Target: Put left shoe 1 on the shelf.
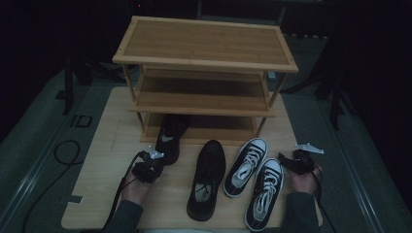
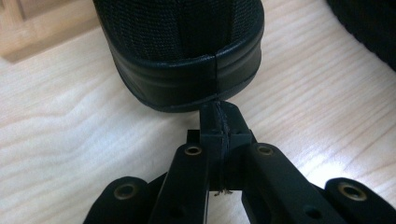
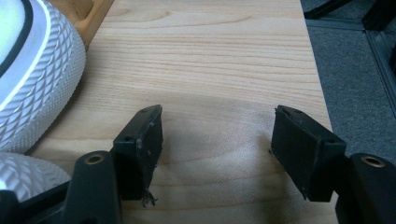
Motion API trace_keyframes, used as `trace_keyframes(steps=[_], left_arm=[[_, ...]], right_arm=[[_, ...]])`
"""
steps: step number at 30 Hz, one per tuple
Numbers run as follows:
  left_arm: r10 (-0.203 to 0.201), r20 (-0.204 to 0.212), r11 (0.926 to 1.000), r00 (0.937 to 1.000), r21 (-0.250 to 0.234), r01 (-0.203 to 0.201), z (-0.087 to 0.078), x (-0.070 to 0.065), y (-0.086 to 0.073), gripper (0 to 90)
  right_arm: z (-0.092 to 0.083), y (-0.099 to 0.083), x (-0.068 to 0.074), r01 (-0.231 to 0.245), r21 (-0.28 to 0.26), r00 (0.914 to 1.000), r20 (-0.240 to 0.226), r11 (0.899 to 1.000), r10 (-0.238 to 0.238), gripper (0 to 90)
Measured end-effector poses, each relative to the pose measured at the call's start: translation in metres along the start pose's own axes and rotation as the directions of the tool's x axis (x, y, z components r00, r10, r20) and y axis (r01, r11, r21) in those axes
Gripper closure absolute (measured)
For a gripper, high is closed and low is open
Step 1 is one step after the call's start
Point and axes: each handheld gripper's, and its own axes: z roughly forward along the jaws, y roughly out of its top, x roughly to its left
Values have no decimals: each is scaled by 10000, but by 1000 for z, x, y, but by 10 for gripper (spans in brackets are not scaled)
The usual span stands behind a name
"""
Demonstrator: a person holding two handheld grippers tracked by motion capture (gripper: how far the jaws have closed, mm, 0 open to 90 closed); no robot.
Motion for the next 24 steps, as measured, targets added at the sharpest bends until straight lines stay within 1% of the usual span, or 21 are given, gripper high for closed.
trace_keyframes(steps=[3,5,9,11,13,16,18,20,24], left_arm=[[214,-96,9998,9997,-6,-214,1,-4,4,898],[351,-242,9994,9991,73,-349,2,-5,7,899],[256,-328,9997,9991,-42,-258,1,-3,7,898],[199,-664,9997,9976,-109,-207,1,-1,9,897],[132,-631,9998,9979,-146,-142,1,2,10,897],[181,-774,9997,9968,-161,-194,3,3,13,897],[179,-818,9997,9965,-177,-194,6,4,16,897],[171,-968,9997,9952,-170,-188,8,6,20,897],[66,-1099,9998,9939,-163,-84,16,10,29,897]], right_arm=[[0,0,0,4,3,10000,3,10000,-4,337],[0,0,0,0,3,10000,2,10000,0,337],[0,0,0,0,2,10000,2,10000,0,337],[0,0,0,-1,1,10000,1,10000,1,337],[0,0,0,0,1,10000,1,10000,0,337],[0,0,0,1,3,10000,3,10000,-1,337],[0,0,0,0,1,10000,2,10000,0,337],[0,0,0,1,1,10000,3,10000,-1,337],[0,0,0,8,-2,10000,2,10000,-8,337]])
